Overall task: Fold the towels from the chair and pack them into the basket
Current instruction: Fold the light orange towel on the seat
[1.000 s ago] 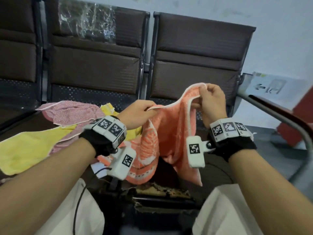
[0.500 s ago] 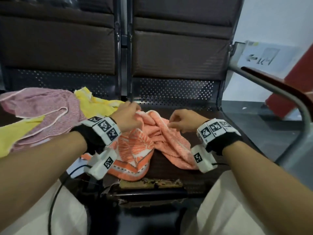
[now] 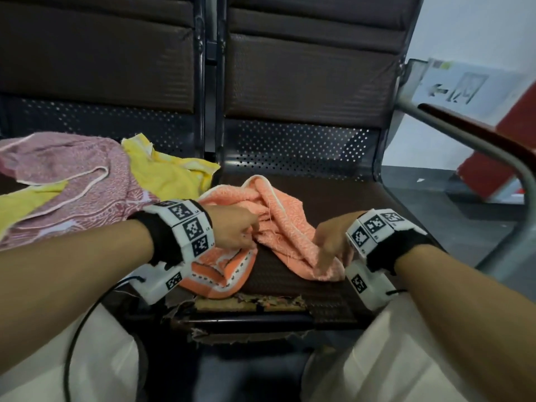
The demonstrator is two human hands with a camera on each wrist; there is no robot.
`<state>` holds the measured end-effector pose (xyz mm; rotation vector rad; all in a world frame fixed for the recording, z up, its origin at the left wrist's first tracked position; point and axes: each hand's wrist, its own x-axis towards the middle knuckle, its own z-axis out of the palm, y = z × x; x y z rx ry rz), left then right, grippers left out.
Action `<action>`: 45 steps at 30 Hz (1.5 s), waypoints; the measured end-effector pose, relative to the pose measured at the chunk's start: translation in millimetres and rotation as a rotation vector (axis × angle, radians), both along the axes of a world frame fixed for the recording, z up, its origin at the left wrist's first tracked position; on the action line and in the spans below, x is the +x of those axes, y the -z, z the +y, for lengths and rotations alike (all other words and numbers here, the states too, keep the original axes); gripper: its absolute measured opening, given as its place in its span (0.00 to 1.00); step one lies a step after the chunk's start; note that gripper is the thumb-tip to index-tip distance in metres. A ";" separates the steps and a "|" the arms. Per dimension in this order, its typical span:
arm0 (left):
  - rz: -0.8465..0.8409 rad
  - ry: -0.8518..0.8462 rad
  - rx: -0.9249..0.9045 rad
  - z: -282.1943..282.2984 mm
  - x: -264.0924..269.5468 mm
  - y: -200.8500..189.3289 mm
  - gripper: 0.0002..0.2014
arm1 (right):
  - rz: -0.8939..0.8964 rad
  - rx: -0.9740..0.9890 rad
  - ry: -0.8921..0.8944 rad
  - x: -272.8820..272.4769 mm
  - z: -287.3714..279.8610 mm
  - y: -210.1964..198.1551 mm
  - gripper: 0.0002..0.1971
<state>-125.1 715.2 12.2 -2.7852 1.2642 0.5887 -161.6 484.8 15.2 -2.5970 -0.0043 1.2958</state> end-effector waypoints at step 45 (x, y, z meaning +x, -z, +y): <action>0.254 -0.575 -0.660 90.1 19.9 -39.6 0.12 | -1.033 0.346 -0.015 22.3 97.2 -42.0 0.09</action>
